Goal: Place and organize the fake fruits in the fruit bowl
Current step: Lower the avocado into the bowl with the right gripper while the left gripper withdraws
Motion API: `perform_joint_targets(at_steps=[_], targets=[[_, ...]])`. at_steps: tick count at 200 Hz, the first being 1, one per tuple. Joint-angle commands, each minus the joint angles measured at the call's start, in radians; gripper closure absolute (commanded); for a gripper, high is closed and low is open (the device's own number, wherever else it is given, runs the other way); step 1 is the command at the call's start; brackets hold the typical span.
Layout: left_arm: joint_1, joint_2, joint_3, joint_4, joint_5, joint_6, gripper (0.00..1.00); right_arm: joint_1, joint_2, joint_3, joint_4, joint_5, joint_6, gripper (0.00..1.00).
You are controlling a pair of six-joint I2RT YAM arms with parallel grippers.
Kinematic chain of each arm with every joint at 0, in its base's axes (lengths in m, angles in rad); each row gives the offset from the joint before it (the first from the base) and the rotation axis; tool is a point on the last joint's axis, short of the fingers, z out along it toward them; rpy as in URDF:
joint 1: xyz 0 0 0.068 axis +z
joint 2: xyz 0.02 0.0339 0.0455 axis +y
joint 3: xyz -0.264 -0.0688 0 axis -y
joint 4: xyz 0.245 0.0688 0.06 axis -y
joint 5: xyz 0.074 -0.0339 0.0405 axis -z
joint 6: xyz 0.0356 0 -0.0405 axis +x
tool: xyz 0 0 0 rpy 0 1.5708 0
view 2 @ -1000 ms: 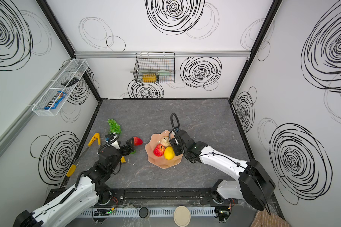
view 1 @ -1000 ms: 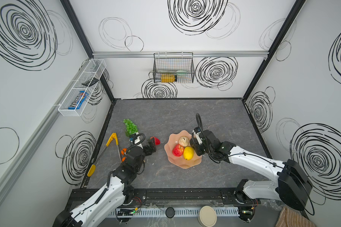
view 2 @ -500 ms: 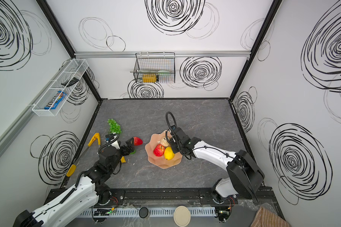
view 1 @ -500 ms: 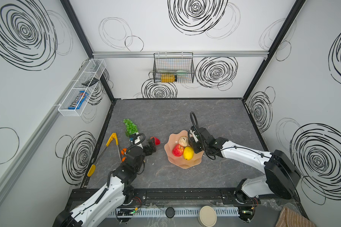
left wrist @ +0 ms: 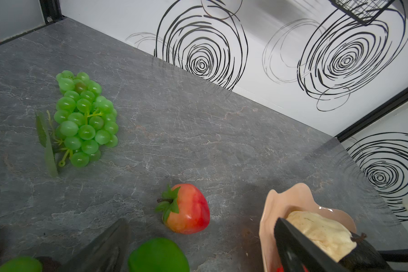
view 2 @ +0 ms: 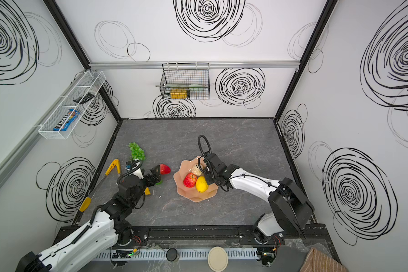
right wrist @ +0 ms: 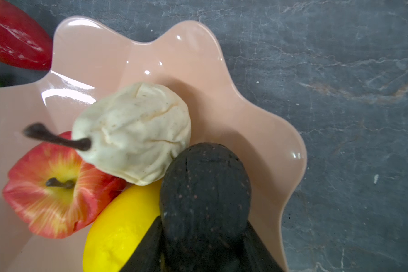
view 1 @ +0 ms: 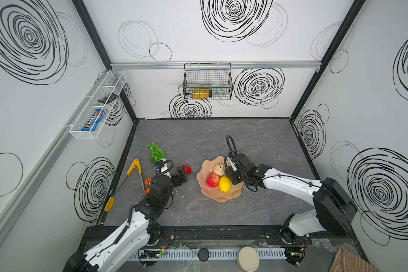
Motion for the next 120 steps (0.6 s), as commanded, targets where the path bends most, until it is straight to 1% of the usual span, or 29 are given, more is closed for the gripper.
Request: perform_joint_targets(at_steps=[1,16,66,91,120], targets=[[0.008,-0.004,-0.010,0.041,0.003,-0.001,0.00,0.002,0.012,0.024,-0.021,-0.016,0.013,0.56],[0.008,-0.003,-0.010,0.040,0.002,-0.001,0.00,0.004,0.012,0.026,-0.020,-0.016,0.015,0.54],[0.009,-0.002,-0.010,0.040,0.001,-0.001,0.00,0.009,-0.006,0.033,-0.033,0.005,0.017,0.42],[0.008,-0.002,-0.010,0.040,0.000,-0.001,0.00,0.009,-0.021,0.033,-0.040,0.011,0.015,0.39],[0.008,-0.003,-0.009,0.040,0.000,-0.001,0.00,0.010,-0.034,0.035,-0.048,0.010,0.017,0.38]])
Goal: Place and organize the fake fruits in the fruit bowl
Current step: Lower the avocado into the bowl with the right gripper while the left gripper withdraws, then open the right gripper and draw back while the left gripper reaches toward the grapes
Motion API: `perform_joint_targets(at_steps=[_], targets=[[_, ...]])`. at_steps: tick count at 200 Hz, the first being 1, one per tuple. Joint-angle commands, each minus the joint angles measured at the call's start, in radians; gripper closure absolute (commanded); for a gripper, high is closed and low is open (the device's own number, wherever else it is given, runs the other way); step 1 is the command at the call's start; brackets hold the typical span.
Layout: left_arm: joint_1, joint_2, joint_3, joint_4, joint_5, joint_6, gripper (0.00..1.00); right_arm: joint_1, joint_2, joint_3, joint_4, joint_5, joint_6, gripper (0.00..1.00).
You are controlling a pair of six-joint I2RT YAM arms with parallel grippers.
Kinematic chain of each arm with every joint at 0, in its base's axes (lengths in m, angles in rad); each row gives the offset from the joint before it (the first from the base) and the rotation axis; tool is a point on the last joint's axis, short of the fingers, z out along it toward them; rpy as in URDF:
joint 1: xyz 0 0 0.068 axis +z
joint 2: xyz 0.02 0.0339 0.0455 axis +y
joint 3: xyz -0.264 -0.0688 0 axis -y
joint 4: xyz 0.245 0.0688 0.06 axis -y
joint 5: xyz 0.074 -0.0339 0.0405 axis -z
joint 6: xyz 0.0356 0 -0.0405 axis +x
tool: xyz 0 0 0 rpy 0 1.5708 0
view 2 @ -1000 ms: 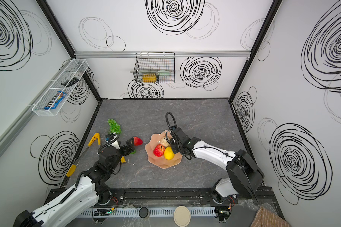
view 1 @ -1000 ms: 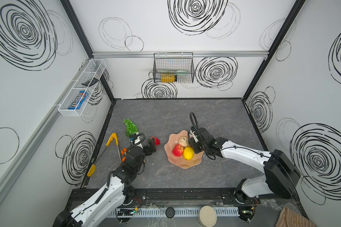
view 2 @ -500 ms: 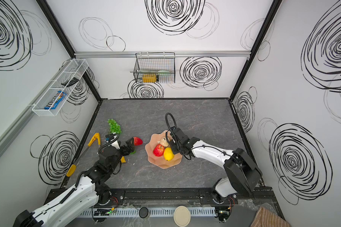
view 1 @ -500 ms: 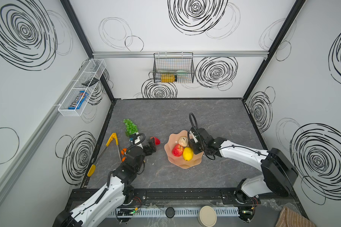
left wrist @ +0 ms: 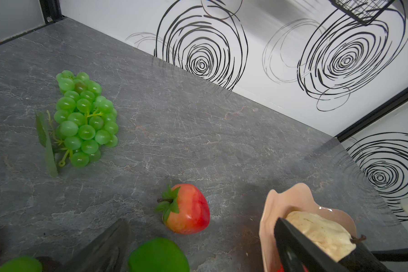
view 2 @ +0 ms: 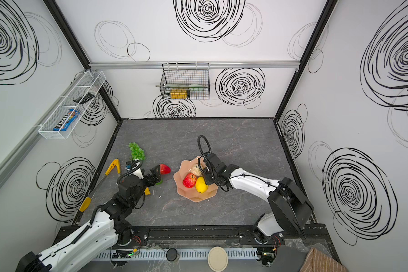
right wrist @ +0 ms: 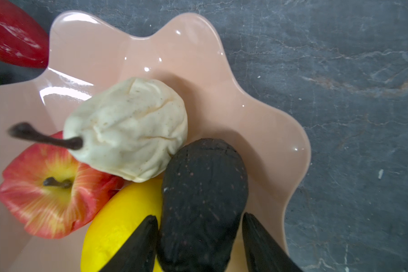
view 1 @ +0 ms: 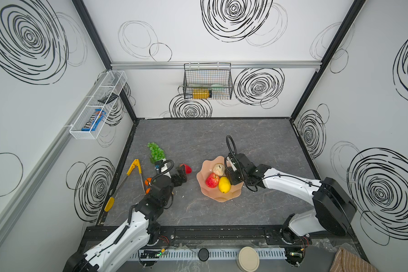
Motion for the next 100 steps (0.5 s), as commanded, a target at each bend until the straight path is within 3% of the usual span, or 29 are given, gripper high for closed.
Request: perform_joint_targets(at_steps=[1,100], targets=[[0.009,-0.003,-0.010,0.040,0.000,-0.001,0.00,0.007,-0.035,0.029,-0.030,0.010,0.002,0.38],[0.007,0.040,0.006,0.032,0.017,-0.008,0.01,0.020,-0.229,0.078,-0.113,0.025,0.004,0.26]])
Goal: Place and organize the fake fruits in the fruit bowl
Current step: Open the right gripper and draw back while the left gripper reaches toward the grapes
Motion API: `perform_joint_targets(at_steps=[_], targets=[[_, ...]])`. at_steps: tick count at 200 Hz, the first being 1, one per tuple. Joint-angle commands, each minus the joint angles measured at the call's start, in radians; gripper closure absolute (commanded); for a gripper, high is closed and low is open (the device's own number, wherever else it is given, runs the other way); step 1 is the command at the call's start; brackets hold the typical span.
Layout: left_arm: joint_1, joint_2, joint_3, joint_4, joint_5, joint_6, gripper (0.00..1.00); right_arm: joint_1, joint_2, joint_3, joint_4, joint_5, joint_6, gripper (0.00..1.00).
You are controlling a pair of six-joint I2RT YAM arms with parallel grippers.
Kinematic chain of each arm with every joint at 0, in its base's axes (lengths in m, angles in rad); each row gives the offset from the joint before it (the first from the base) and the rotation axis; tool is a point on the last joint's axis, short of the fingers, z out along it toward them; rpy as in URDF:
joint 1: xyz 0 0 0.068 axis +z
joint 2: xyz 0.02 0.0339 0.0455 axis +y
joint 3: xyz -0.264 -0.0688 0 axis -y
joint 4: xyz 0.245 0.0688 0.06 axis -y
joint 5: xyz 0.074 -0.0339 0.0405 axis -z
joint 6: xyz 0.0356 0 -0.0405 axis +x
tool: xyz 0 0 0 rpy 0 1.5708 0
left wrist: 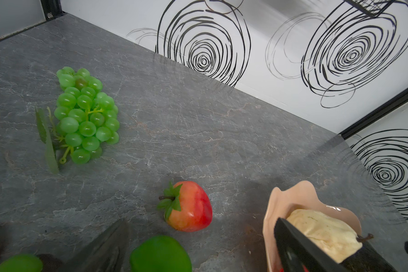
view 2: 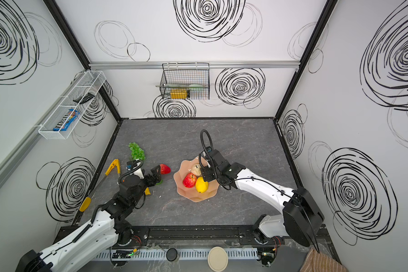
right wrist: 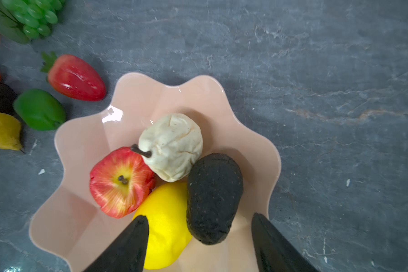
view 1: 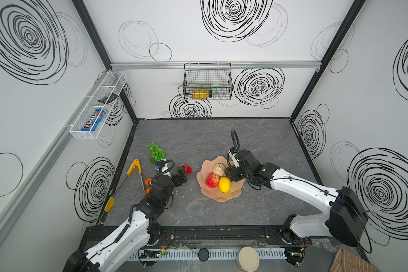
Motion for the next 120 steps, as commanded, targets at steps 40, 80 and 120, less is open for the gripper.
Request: perform_joint_targets(at_steps=[40,80,120], targets=[[-0.017,0.100,0.125,-0.143,-0.011,-0.092,0.02,0.007,-0.271,-0.121,0.091,0.012,-0.035,0.26],[-0.018,0.225,0.232,-0.277,-0.048,-0.150,0.02,0.006,-0.495,-0.370,0.308,-0.001,0.025,0.24],[-0.015,0.395,0.352,-0.332,0.003,-0.141,0.02,0.005,-0.600,-0.493,0.376,-0.034,0.062,0.24]])
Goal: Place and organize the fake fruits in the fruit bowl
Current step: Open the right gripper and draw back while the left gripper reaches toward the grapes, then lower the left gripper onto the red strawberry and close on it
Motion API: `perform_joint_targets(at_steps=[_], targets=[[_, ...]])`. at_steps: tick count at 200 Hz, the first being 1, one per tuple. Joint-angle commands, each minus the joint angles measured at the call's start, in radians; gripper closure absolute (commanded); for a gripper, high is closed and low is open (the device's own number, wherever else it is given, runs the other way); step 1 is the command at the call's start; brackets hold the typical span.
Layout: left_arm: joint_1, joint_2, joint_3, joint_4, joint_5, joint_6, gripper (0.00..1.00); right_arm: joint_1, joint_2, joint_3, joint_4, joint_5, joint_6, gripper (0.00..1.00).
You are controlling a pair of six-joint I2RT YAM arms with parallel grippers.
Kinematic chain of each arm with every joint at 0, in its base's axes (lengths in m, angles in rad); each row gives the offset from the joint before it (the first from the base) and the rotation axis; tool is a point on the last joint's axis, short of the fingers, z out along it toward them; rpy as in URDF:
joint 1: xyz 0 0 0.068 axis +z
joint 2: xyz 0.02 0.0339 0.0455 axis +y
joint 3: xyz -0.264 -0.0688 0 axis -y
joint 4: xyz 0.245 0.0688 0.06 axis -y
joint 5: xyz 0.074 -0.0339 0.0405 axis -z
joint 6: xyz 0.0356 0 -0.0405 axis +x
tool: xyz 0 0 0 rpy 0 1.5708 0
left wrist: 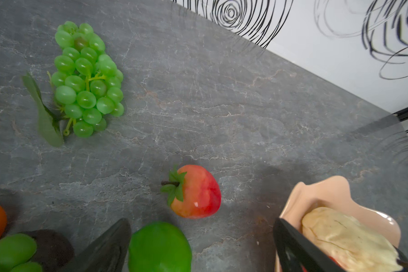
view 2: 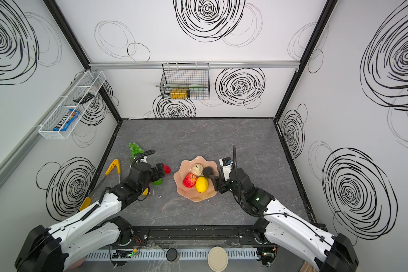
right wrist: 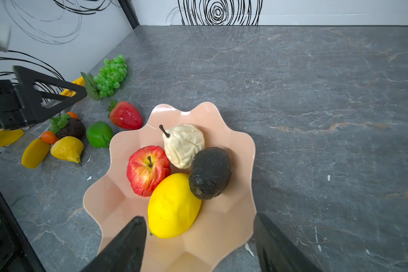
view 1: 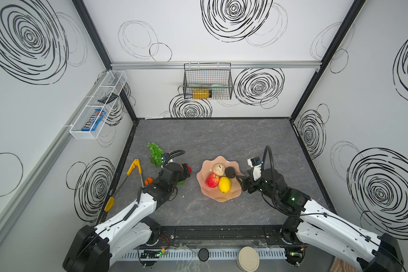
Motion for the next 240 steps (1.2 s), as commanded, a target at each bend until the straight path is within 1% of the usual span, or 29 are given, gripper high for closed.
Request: perform_joint_targets(at_steps=[1,30,64,94,127,186,220,240], targets=[[0.002,0.086,0.080,-0.056,0.016,-0.012,0.02,0.005,-0.050,-0.046,0.108,-0.021,0.032,0.24],[-0.002,0.233,0.170,-0.126,0.022,-0.002,0.02,0.004,-0.103,-0.113,0.129,-0.010,0.043,0.24],[0.002,0.273,0.173,-0.095,0.075,-0.034,0.02,0.004,-0.149,-0.174,0.147,-0.012,0.046,0.23],[0.001,0.343,0.202,-0.082,0.125,-0.052,0.02,0.001,-0.168,-0.201,0.142,-0.003,0.055,0.22],[0.001,0.421,0.232,-0.057,0.144,-0.061,0.03,0.002,-0.177,-0.231,0.156,-0.009,0.061,0.22],[0.012,0.557,0.353,-0.044,0.118,-0.016,0.03,0.003,-0.199,-0.272,0.155,-0.010,0.072,0.21],[0.035,0.658,0.434,-0.020,0.129,0.028,0.04,0.001,-0.194,-0.280,0.162,-0.002,0.072,0.21],[0.055,0.694,0.479,-0.042,0.149,0.049,0.03,0.001,-0.193,-0.283,0.167,-0.003,0.072,0.21]])
